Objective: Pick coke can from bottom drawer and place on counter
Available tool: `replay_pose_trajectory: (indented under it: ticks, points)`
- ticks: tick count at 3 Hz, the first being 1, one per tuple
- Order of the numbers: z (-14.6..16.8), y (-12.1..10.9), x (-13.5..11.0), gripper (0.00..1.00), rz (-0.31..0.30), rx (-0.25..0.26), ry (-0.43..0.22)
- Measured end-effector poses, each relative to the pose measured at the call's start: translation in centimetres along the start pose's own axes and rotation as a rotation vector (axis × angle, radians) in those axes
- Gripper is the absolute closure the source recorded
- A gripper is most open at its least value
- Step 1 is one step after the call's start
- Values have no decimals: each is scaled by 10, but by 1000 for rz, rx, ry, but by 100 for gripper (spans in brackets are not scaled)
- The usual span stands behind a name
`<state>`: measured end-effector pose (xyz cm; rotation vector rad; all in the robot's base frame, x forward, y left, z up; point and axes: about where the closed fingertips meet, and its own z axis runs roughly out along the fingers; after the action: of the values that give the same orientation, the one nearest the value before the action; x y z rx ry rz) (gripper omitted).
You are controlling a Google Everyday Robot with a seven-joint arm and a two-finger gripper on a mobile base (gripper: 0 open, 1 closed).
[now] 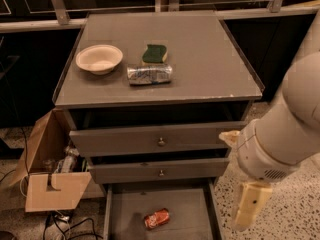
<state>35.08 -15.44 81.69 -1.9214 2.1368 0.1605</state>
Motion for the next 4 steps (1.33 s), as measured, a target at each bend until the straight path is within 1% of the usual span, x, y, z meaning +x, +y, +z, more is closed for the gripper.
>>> replay_pose_trajectory:
  ticks: [1, 2, 3, 4]
  points:
    - [49, 33, -15, 0, -16, -51, -21]
    - [111, 66, -17, 0, -5, -139, -34]
    - [110, 66, -17, 0, -5, -138, -34]
    - [133, 72, -14, 0, 28, -154, -92]
